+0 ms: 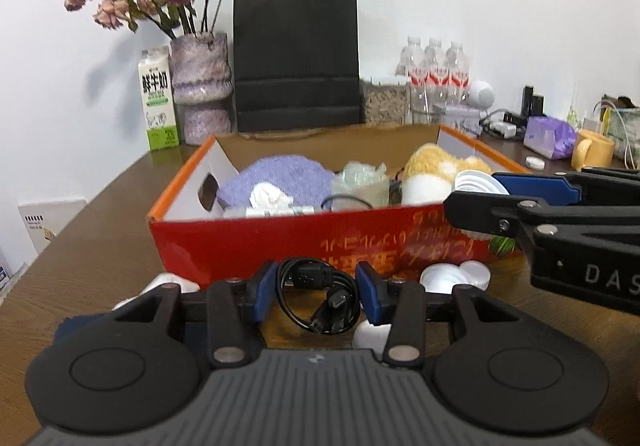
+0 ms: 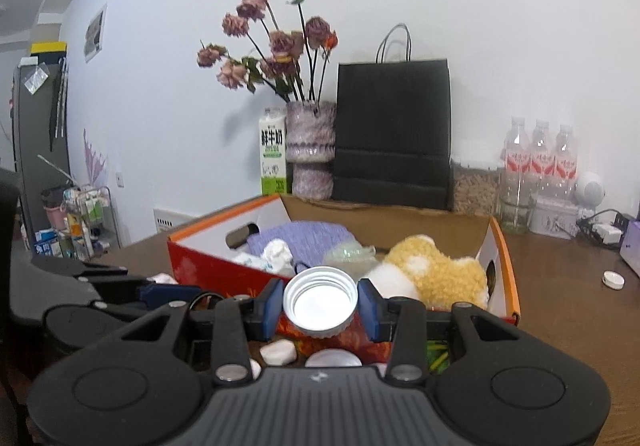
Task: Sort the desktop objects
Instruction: 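Grasp the black cable with the left tool while the right tool grasps stacked white caps, then carry the cable and caps over the box and open both tools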
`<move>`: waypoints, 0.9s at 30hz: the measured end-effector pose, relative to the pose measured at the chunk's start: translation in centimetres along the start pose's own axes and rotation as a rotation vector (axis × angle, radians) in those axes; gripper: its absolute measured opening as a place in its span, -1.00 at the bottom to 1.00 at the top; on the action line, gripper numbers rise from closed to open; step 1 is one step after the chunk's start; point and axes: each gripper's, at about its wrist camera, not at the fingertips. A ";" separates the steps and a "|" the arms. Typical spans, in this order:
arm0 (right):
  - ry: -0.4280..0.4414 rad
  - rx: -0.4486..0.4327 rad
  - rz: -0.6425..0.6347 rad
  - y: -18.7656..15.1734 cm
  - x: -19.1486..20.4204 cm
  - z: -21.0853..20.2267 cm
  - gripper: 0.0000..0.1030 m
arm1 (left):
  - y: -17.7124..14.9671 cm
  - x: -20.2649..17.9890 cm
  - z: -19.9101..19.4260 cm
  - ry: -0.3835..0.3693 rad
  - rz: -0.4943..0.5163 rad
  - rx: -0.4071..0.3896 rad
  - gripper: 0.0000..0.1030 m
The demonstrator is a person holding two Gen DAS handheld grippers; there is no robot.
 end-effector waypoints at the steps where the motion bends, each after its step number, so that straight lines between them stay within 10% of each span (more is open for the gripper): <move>1: 0.000 -0.008 -0.001 0.3 0.1 0.0 -0.24 | 0.2 0.1 -0.3 0.001 -0.003 -0.011 -0.15; 15: -0.076 -0.069 -0.021 6.4 -0.6 3.4 -0.24 | 8.5 2.1 0.1 0.053 -0.043 -0.211 -0.15; 27: -0.087 -0.019 0.012 4.4 -2.9 10.1 -0.24 | 7.6 2.9 7.7 0.118 -0.071 -0.151 -0.15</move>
Point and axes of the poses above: each gripper's, at about its wrist camera, not at the fingertips, and z roughly the way its jaws point, x to its left, y to its top, and after that the axes turned 2 degrees about y, right-handed
